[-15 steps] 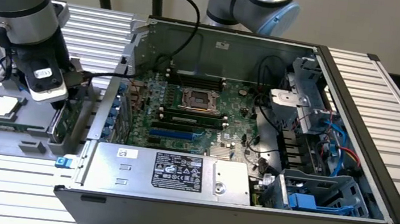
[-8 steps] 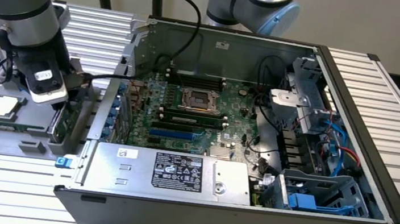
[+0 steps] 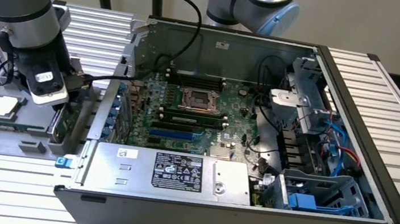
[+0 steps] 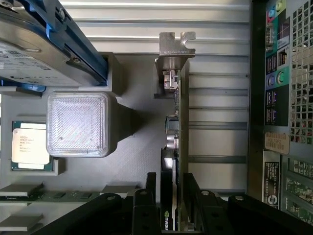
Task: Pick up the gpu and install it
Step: 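Pick up the gpu and move the gpu toward the slot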
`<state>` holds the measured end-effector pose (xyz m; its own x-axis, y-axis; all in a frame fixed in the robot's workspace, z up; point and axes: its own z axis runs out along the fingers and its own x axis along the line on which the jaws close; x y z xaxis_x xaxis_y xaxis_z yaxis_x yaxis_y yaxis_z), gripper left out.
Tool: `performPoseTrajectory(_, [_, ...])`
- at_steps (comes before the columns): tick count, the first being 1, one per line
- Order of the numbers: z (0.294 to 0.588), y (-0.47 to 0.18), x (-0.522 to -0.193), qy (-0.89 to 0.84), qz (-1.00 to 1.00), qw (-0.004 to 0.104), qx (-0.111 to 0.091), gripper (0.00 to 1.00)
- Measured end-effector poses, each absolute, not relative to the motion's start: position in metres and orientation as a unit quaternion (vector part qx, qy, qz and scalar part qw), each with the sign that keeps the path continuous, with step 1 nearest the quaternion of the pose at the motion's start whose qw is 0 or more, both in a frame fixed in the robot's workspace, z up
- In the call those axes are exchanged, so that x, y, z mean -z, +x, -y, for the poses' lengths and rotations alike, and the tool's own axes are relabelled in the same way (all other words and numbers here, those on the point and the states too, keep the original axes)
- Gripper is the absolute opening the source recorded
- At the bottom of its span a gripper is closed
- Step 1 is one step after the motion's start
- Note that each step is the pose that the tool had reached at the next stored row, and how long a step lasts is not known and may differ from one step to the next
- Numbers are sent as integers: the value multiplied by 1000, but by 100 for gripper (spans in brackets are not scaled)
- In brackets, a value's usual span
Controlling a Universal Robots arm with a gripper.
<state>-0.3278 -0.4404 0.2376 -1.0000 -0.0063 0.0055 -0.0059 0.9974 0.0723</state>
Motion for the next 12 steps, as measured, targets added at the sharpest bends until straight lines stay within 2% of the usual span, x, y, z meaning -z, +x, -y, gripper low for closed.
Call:
performPoseTrajectory(10, [440,-328,-238,3,999,3,36,100])
performPoseTrajectory(11, [440,-328,-238,3,999,3,36,0])
performPoseTrajectory(12, [440,-328,-238,3,999,3,36,0])
